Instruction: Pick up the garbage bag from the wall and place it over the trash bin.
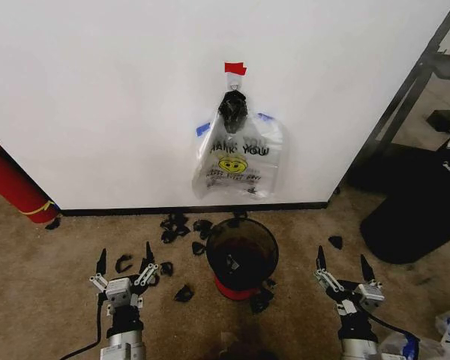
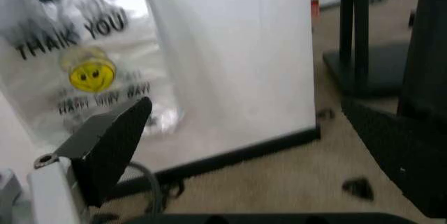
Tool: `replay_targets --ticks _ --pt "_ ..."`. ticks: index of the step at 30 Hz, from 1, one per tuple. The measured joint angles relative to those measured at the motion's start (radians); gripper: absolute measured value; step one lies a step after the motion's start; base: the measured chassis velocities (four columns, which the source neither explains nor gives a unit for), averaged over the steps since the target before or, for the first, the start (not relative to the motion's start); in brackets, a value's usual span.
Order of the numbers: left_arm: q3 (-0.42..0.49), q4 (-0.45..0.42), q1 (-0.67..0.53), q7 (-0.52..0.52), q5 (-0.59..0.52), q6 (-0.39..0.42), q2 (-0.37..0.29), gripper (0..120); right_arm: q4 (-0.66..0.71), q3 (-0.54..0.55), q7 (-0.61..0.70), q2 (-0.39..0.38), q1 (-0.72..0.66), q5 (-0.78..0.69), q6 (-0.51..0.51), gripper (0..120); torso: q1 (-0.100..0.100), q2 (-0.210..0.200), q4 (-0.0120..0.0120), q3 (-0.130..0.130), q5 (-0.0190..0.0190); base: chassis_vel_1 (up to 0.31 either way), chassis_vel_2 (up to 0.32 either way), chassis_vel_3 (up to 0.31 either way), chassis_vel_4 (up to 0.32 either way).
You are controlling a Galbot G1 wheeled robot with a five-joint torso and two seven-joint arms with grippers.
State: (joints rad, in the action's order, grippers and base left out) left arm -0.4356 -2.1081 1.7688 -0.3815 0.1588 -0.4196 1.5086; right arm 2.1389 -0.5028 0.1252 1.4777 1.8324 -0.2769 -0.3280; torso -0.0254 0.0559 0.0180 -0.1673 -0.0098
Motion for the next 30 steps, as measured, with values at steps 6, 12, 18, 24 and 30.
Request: replay_targets --ticks 6,12,18,24,30 --pt "0.009 -0.024 0.000 0.007 0.007 -0.027 -0.006 100 -0.029 -0.028 -0.064 -0.001 -0.015 0.082 -0.101 100 0.000 0.000 0.0001 0.000 0.0001 0.000 0.000 0.000 0.000" --pt "0.007 -0.029 0.002 0.008 -0.021 -0.031 -0.018 100 -0.034 -0.051 -0.113 -0.004 -0.018 0.125 -0.165 100 0.000 0.000 0.0001 0.000 0.0000 0.000 0.000 0.000 0.000" --pt "-0.012 -0.027 -0.016 0.007 -0.073 -0.020 -0.051 100 -0.017 0.005 -0.150 -0.068 -0.110 -0.036 0.012 100 0.000 0.000 0.0003 0.000 -0.0001 0.000 0.000 0.000 0.000" --pt "0.013 -0.023 -0.069 0.013 -0.097 0.029 -0.110 100 -0.077 0.026 -0.300 -0.148 -0.372 -0.322 0.186 100 0.000 0.000 0.0002 0.000 0.0002 0.000 0.000 0.000 0.000" --pt "0.019 -0.019 -0.050 0.030 -0.080 0.022 -0.115 100 -0.305 0.118 -0.411 -0.166 -0.689 -0.477 0.241 100 0.000 0.000 -0.0006 0.000 0.0000 0.000 0.000 0.000 0.000"
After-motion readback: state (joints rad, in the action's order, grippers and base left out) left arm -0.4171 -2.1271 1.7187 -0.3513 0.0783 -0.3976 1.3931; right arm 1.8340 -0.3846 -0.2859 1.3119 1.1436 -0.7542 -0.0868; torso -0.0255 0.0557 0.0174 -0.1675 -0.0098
